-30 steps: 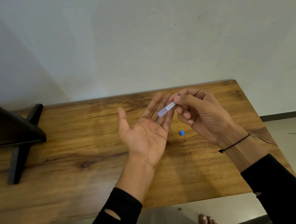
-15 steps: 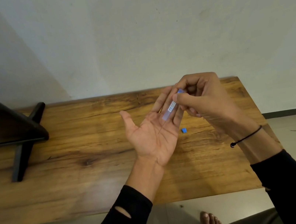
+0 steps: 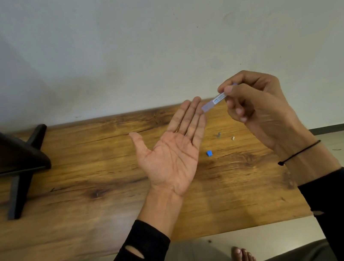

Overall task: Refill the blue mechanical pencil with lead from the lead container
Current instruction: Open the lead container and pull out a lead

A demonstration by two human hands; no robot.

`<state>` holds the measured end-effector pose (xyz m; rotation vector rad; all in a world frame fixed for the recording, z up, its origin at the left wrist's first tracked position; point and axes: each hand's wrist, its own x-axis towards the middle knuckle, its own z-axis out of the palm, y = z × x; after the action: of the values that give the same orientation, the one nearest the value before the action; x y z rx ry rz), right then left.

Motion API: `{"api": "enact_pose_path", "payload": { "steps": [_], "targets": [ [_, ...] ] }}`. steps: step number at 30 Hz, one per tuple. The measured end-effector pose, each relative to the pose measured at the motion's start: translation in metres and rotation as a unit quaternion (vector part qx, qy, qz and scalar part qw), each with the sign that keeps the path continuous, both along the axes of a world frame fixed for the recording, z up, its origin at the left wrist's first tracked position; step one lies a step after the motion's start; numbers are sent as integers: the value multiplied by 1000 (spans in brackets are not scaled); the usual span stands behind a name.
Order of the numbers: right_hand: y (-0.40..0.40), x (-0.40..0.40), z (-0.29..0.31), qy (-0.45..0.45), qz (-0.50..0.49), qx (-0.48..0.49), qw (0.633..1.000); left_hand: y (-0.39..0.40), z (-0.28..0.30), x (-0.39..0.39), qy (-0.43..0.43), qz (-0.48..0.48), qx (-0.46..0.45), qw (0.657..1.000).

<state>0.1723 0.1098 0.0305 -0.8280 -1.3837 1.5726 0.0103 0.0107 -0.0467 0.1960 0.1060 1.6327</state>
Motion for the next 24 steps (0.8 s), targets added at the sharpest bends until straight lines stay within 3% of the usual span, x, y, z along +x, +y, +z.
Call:
{"api": "enact_pose_path", "payload": {
  "steps": [2, 4, 7, 9, 11, 15, 21, 24],
  "targets": [
    [8, 12, -1, -32, 4, -2, 999, 0, 1, -1, 1, -3, 3, 1000],
    [15, 26, -6, -120, 31, -5, 992, 0, 2, -4, -1, -2, 2, 1000],
    [21, 42, -26, -300, 122, -43, 945, 1, 2, -9, -4, 1, -1, 1000],
    [20, 45, -38, -374, 187, -91, 904, 2, 2, -11, -9, 1, -1, 1000],
    [19, 43, -47, -418, 205, -123, 876, 3, 2, -12, -8, -1, -1, 1000],
    [21, 39, -56, -455, 184, -145, 859, 2, 2, -10, 2, -2, -6, 1000],
    [22, 44, -58, -522, 158, -99, 833, 2, 1, -12, 1, -8, -9, 1000],
    [19, 43, -44, -547, 118, 67, 826, 3, 0, -11, -3, -15, -5, 1000]
  ]
}}
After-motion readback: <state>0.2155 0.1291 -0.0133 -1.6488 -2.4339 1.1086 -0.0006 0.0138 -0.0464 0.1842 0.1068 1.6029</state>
